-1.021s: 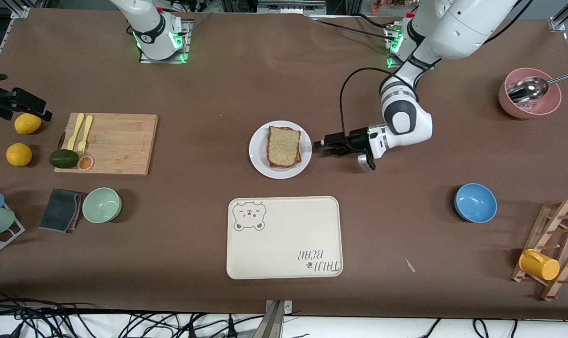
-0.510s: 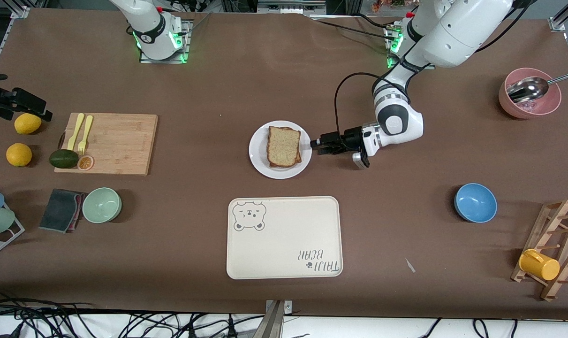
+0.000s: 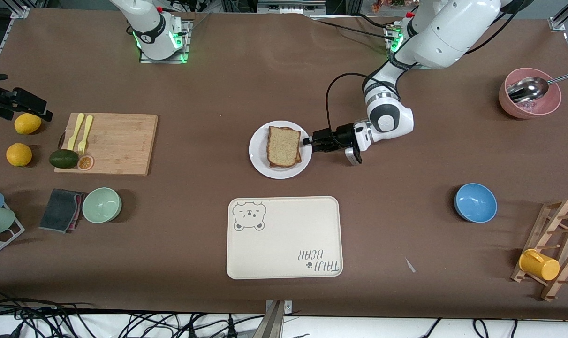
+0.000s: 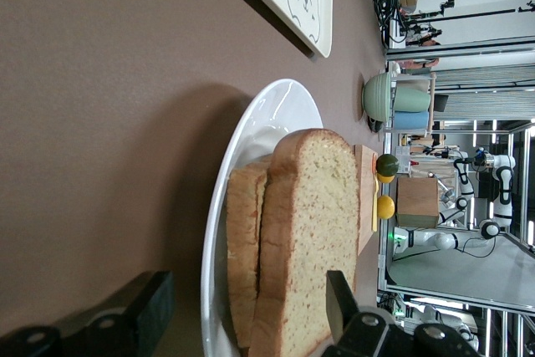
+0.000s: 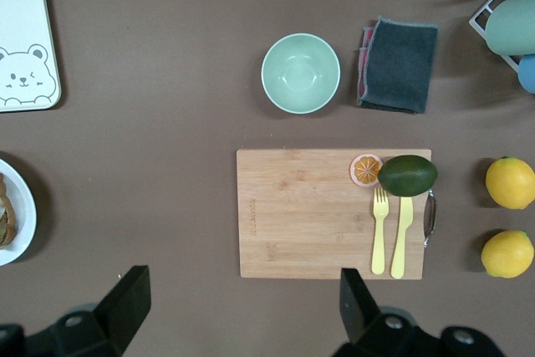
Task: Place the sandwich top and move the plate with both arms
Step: 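Grip the white plate rim with the left gripper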
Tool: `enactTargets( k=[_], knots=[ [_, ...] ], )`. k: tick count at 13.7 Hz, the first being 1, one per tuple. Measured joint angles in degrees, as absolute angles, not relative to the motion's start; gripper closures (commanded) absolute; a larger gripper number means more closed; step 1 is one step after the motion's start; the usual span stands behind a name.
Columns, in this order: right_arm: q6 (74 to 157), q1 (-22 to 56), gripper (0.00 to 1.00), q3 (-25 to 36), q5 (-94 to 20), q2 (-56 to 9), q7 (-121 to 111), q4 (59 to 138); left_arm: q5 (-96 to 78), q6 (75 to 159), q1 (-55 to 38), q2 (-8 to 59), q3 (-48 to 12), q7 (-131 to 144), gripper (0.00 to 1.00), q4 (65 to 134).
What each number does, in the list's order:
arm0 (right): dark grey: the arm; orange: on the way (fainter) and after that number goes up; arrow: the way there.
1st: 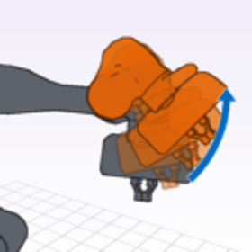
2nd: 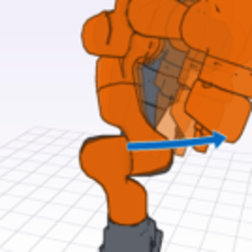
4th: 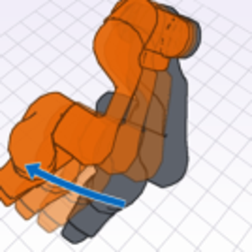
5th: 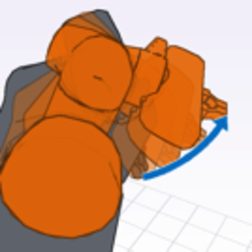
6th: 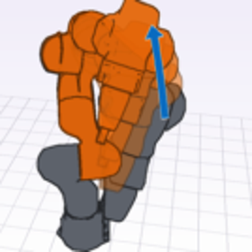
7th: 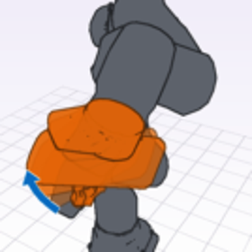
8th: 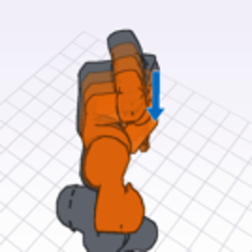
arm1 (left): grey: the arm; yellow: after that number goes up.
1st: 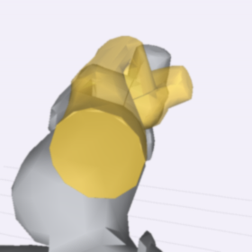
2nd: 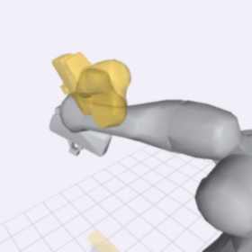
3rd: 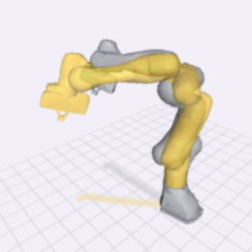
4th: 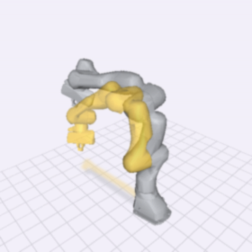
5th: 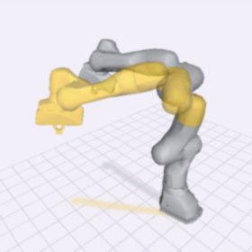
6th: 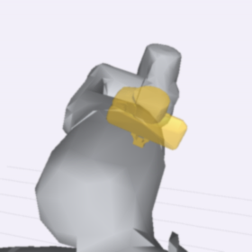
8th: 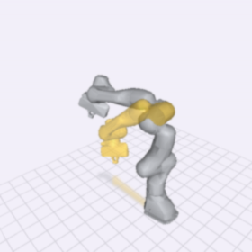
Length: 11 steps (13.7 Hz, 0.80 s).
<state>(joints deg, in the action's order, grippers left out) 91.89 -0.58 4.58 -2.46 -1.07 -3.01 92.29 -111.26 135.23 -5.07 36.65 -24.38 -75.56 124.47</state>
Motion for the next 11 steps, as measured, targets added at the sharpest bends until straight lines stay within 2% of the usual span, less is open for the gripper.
enactTargets(
  k=[11],
  knots=[
    [91.9,-0.6,0.00,4.4,-2.5,-1.1,-3.0,92.3,-111.6,135.3,-5.1,37.4,-24.3,-78.3,0.61,124.3]
  ],
)
